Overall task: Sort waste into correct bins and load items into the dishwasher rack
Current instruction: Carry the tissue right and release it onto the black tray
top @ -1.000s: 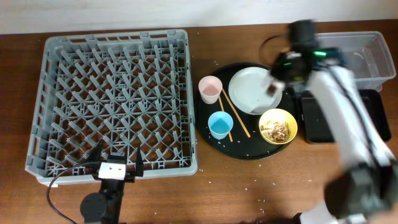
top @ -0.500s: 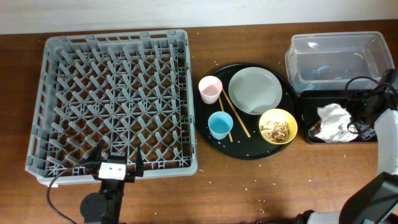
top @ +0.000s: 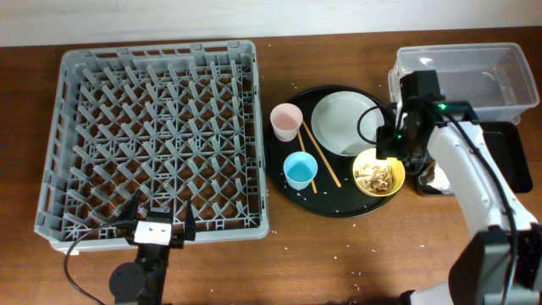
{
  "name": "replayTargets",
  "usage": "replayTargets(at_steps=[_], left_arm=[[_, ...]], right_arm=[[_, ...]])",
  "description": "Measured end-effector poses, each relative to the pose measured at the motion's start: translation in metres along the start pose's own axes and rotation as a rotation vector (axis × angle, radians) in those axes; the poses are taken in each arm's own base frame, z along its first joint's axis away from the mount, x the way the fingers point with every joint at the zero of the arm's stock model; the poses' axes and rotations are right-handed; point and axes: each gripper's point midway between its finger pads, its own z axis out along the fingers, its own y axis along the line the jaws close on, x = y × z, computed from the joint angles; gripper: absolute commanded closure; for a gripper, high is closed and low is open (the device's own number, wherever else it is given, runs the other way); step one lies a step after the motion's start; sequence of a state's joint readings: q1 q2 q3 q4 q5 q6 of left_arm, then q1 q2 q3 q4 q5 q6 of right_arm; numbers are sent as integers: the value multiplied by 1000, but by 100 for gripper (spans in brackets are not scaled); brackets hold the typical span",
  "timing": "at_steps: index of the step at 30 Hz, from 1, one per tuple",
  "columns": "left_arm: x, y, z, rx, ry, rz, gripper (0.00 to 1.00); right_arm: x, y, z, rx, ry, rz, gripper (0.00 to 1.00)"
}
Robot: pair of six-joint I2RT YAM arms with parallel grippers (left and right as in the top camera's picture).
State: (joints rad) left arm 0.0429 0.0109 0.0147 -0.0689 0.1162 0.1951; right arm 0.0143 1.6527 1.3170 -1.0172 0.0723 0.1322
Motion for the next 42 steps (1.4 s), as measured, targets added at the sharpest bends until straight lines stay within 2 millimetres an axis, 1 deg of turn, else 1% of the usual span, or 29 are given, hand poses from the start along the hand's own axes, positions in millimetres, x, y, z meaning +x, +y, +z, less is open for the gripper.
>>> replayTargets(at_steps=[3,5,6,8,11,12,13,15,18,24,26,27,28,29,30,32,33,38,41,42], left_arm=[[0,0,0,0,0,0,1],[0,0,0,0,0,0,1],[0,0,0,0,0,0,1],[0,0,0,0,0,0,1],[0,0,0,0,0,0,1],[0,0,0,0,0,0,1],[0,0,0,0,0,0,1],[0,0,0,0,0,0,1],[0,0,0,0,0,0,1],[0,0,0,0,0,0,1],[0,0,0,0,0,0,1],[0,0,0,0,0,0,1],[0,0,0,0,0,0,1],[0,0,0,0,0,0,1],[0,0,0,0,0,0,1],[0,0,0,0,0,0,1],[0,0,0,0,0,0,1],[0,0,0,0,0,0,1],[0,0,0,0,0,0,1],[0,0,0,0,0,0,1]], right_arm=[[4,-16,24,71,65,-2,33],[8,-18,44,88,118,-24,45],[10,-18,54,93,142,-32,50],[12,-18,66,99,167,-47,57],[12,-18,76,103,180,-55,60],[12,-18,78,103,182,-55,66],[10,-18,80,103,178,-58,75],[9,-18,82,106,170,-52,82],[17,-19,86,110,188,-60,96],[16,-16,84,89,180,-56,96],[17,-14,77,73,194,-45,96],[15,-11,68,56,190,-40,96],[8,-11,55,55,160,-33,96],[-6,-12,37,51,94,-18,96],[-15,-12,22,45,42,-11,96],[-21,-12,5,40,-8,-5,96],[-22,-12,3,40,-14,-5,96],[-20,-12,3,40,-7,-5,96],[-15,-13,3,42,13,-6,96],[-11,-13,7,44,23,-6,96]])
